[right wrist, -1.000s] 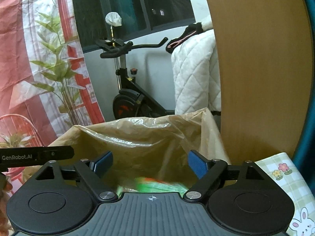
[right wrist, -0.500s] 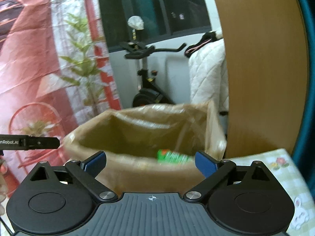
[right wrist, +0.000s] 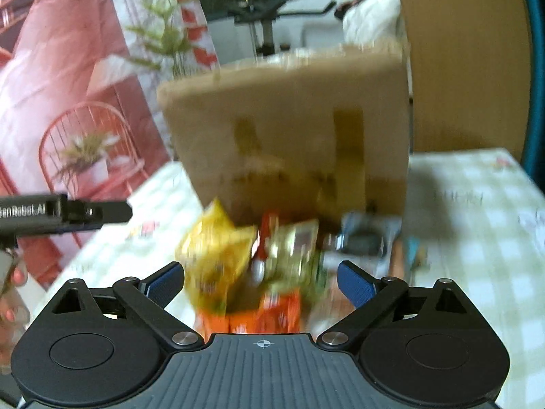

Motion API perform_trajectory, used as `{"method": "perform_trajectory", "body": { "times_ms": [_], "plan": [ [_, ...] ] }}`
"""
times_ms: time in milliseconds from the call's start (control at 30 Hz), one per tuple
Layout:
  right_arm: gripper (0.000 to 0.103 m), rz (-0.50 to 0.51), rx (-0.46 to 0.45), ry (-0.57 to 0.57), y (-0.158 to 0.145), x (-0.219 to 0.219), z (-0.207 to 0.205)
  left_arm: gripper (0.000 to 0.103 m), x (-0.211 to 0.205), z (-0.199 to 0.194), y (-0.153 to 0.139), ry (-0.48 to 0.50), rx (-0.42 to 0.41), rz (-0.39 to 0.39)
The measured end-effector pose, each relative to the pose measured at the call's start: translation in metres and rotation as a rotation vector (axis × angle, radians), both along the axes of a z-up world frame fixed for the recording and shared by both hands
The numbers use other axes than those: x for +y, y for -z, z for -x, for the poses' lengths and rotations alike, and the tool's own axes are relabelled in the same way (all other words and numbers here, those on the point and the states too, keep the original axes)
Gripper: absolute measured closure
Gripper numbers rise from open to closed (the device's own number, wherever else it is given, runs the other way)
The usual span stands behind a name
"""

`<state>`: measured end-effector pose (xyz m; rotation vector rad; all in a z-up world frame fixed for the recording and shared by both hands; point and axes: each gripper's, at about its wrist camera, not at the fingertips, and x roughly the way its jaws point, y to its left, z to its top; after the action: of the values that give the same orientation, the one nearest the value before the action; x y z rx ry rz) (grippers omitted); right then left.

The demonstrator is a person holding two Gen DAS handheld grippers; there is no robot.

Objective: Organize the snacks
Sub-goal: 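Grasp the orange corn-snack bag from the pile with the right gripper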

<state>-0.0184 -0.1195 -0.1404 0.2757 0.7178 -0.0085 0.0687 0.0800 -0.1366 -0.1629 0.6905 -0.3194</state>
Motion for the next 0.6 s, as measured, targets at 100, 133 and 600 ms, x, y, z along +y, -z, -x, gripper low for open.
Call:
{"method": "perform_trajectory", "body": {
  "times_ms": [100, 133, 600],
  "plan": [
    [0.008, -0.005, 0.060, -0.022, 0.017, 0.012, 0.005, 0.031, 0.005, 0.003, 0.009, -0.004, 0.029, 0.009],
    [0.008, -0.002, 0.079, -0.037, 0.021, 0.017, 0.006, 0.031, 0.007, 0.002, 0.011, -0.004, 0.034, 0.008],
    [0.019, 0.080, 0.197, -0.135, 0.054, 0.053, 0.004, 0.031, 0.015, 0.007, 0.030, -0.014, 0.089, -0.016]
  ]
}}
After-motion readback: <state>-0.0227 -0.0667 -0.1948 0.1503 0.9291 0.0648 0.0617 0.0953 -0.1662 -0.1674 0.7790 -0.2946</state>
